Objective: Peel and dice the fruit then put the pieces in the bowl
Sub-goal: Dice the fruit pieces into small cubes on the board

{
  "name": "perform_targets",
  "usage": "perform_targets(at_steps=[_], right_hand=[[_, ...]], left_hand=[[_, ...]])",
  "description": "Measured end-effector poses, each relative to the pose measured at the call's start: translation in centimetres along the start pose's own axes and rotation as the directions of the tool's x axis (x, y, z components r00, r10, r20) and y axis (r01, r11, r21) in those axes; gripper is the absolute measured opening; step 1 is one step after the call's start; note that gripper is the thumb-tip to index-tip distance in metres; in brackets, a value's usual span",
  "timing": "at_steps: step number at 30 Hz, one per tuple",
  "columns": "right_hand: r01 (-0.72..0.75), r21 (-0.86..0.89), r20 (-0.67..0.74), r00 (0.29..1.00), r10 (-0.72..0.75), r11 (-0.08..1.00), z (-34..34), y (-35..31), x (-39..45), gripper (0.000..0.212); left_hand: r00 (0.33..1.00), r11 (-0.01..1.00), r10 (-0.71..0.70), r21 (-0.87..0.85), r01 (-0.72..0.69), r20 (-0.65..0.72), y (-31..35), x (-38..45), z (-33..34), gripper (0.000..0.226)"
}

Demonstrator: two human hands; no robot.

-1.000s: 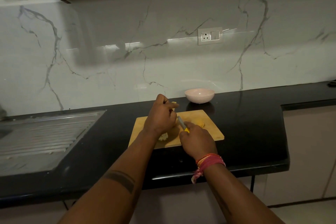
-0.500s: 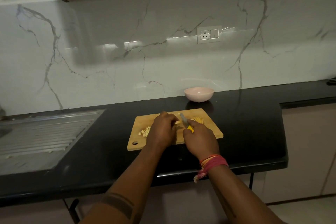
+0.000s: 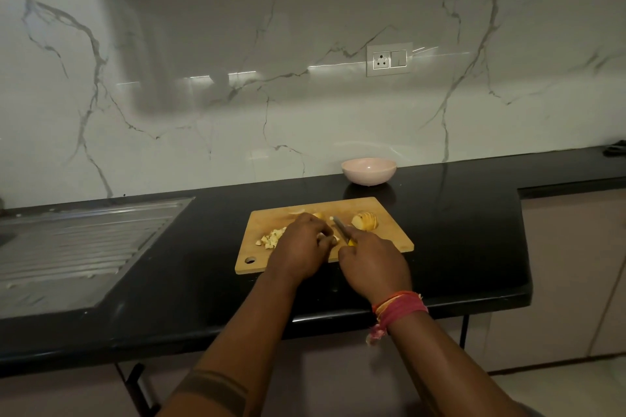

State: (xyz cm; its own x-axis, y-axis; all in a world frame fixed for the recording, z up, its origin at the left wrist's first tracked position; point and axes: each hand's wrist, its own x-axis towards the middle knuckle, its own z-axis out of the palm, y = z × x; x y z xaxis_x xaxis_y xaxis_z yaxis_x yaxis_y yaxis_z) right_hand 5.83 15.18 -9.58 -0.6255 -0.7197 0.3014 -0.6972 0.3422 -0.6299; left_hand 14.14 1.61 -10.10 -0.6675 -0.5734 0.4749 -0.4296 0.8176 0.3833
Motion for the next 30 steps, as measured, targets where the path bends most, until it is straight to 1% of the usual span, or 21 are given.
perform_targets(at_steps=[2,4,6,9,14,17,23,30], right_hand=[[-0.002,0.003,-0.004,1.0,0.002,1.0,0.0,0.0,0.0,0.05],[0.008,-0.007,-0.018,1.0,-0.008,1.0,0.1,0.0,0.1,0.048],[0.015,-0.017,-0.02,1.0,-0.015,1.0,0.1,0.1,0.1,0.048],[0.015,-0.008,-0.002,1.0,-0.015,1.0,0.0,0.1,0.1,0.049],[-0.003,-0.046,0.017,1.0,0.004,0.999,0.2,-0.3,0.1,0.049],[0.001,-0.061,0.015,1.0,0.0,0.998,0.5,-0.7,-0.3,0.049],[-0.005,-0.122,-0.016,1.0,0.003,0.993,1.1,-1.3,-0.4,0.049],[0.035,-0.225,-0.031,0.999,-0.043,0.974,1.6,-1.5,-0.7,0.053]], left_hand=[[1.0,0.999,-0.024,0.024,0.024,0.012,-0.2,0.1,0.2,0.022],[0.999,0.987,-0.034,0.16,0.032,0.011,-0.2,0.0,0.3,0.036],[0.998,0.972,-0.065,0.228,0.065,-0.007,-0.1,0.0,0.3,0.042],[0.998,0.983,-0.057,0.177,0.055,0.003,0.0,0.0,0.5,0.035],[0.996,0.992,-0.092,0.086,0.09,0.021,-0.2,-0.3,0.4,0.036],[0.995,0.994,-0.101,0.053,0.099,0.025,-0.3,-0.3,0.3,0.032],[0.994,0.991,-0.108,0.085,0.105,0.03,0.0,-0.1,0.0,0.029],[0.997,0.993,-0.066,0.104,0.061,0.038,-0.1,0.1,0.1,0.027]])
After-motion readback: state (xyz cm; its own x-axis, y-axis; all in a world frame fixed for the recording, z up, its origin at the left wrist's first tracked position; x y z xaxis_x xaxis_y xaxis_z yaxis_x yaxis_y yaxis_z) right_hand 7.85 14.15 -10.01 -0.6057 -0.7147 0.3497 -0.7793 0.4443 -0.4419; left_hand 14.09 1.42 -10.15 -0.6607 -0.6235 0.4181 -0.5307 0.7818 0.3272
